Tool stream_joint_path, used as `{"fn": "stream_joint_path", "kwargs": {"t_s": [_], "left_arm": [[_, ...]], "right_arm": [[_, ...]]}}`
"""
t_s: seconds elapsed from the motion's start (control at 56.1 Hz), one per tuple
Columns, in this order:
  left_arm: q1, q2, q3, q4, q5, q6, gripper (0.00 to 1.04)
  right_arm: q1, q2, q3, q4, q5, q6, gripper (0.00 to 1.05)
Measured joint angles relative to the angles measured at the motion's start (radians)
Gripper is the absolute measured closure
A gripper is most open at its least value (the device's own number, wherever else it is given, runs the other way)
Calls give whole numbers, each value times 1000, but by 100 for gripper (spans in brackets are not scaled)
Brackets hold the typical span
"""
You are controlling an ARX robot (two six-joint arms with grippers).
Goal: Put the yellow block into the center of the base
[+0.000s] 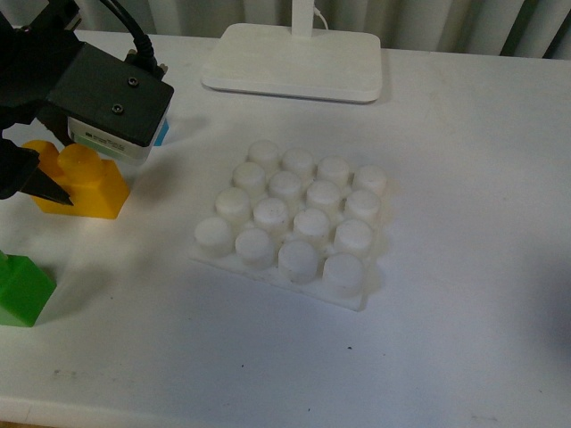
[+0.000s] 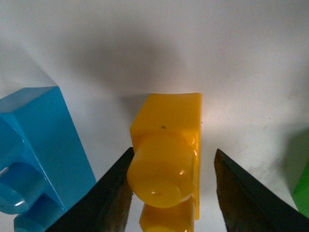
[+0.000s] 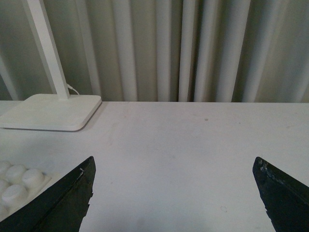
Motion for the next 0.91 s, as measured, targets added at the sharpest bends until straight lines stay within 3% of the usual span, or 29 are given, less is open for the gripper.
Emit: {"fn": "stream_joint_path", "kwargs": {"t_s": [0.071, 0.232, 0.339, 0.535, 0.695, 0.909], "left_arm": [[3, -1, 6, -28, -3, -1, 73], [-10, -17, 29, -54, 71, -44, 74], [-57, -57, 59, -59, 141, -94, 74], [-167, -76, 119, -38, 182, -163, 74], [-266, -24, 187, -28, 180, -214, 74], [-320, 76, 274, -29, 155, -237, 74]], "right_arm": [[0, 0, 0, 0, 0, 0, 9], [0, 0, 0, 0, 0, 0, 9], [0, 0, 0, 0, 0, 0, 9], [0, 0, 0, 0, 0, 0, 9], [0, 0, 0, 0, 0, 0, 9], [0, 0, 0, 0, 0, 0, 9]]}}
